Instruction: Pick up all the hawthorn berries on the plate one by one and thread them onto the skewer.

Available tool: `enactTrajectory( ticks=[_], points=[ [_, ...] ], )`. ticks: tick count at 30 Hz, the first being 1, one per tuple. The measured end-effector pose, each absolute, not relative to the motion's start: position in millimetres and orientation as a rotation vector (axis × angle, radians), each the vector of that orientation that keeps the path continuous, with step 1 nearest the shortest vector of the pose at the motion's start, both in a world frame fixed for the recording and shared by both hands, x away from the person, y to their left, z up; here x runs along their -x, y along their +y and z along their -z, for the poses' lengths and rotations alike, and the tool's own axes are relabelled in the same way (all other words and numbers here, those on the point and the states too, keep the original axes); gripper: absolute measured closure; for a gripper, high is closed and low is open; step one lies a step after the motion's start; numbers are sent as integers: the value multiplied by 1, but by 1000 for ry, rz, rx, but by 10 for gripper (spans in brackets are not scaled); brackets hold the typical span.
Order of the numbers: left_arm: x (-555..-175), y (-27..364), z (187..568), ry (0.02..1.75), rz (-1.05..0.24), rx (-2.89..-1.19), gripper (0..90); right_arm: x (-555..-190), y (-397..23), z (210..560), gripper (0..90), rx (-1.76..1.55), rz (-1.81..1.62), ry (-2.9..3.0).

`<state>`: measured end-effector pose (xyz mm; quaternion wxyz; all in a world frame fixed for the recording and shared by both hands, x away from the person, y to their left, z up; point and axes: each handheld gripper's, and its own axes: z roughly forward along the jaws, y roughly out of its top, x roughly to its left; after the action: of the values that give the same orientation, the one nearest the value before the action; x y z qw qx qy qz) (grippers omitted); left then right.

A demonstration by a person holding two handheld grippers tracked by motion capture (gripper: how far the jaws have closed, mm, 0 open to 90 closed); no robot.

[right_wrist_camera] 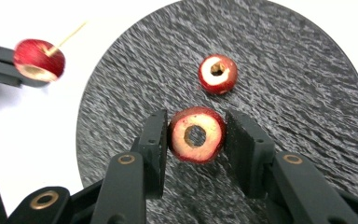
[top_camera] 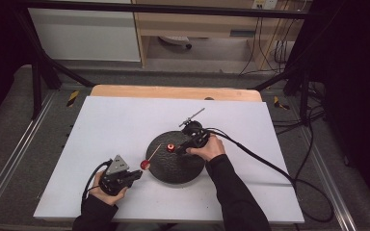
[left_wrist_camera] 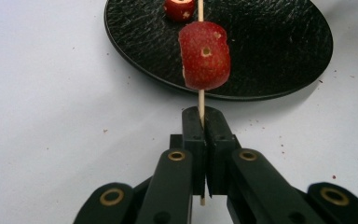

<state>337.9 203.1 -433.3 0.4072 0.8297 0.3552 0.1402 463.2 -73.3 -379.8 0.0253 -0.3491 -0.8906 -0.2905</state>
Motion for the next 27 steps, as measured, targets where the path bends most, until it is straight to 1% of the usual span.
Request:
enactTrajectory(
  ticks=[15, 27],
  points=[
    [-336, 201, 431, 896, -364, -2068, 880, -449, -93, 376, 609, 1163, 1252, -2598],
    [-335, 198, 429, 911, -374, -2038, 880, -438, -108, 388, 610, 1282, 1592, -2372]
  ],
)
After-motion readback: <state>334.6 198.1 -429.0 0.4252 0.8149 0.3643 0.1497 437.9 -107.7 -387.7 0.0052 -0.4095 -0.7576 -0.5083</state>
